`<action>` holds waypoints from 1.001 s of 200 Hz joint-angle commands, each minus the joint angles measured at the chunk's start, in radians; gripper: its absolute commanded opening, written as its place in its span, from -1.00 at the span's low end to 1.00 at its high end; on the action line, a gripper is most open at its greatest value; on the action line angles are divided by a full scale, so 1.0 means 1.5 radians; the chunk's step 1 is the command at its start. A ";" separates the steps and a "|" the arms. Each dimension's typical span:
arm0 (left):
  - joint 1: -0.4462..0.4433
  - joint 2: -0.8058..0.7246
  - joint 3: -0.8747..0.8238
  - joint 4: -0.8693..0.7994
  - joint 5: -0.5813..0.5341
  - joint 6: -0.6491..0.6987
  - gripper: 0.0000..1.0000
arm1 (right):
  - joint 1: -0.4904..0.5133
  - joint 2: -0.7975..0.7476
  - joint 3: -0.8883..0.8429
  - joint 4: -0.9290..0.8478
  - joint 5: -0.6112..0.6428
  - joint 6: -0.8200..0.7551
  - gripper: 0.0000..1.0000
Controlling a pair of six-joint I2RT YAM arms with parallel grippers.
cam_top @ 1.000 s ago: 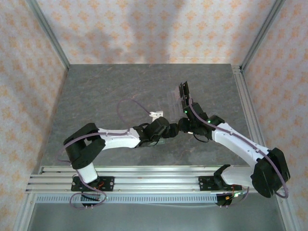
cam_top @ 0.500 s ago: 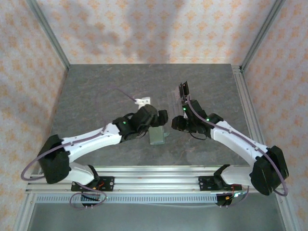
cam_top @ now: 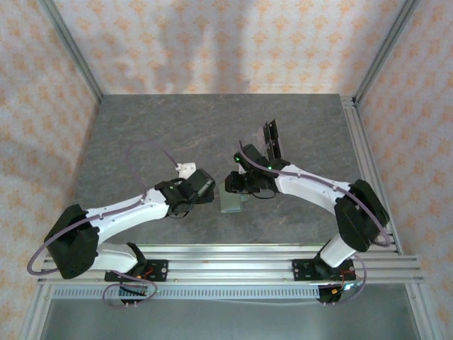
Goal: Put the credit cards into the card holder
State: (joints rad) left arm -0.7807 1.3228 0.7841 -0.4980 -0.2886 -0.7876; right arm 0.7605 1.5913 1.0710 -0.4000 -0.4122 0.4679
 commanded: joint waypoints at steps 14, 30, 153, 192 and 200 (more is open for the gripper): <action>0.001 0.008 -0.026 0.007 0.006 -0.010 0.99 | 0.001 0.041 0.035 0.033 0.003 -0.008 -0.35; 0.000 0.018 -0.027 0.016 0.016 -0.004 0.99 | 0.001 0.058 0.039 0.042 0.003 -0.009 -0.36; -0.053 0.094 0.011 0.081 0.048 0.048 0.99 | -0.039 0.097 -0.055 0.126 0.006 0.001 -0.42; -0.062 0.122 0.026 0.089 0.046 0.049 0.99 | -0.041 0.103 -0.066 0.138 0.000 0.003 -0.43; -0.063 0.124 0.027 0.091 0.046 0.050 0.99 | -0.042 0.102 -0.068 0.139 0.000 0.003 -0.43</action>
State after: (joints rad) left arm -0.8680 1.4960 0.7948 -0.3798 -0.2092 -0.7307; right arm 0.7048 1.7386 0.9863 -0.2184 -0.4129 0.4709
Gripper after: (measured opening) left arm 0.996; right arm 0.286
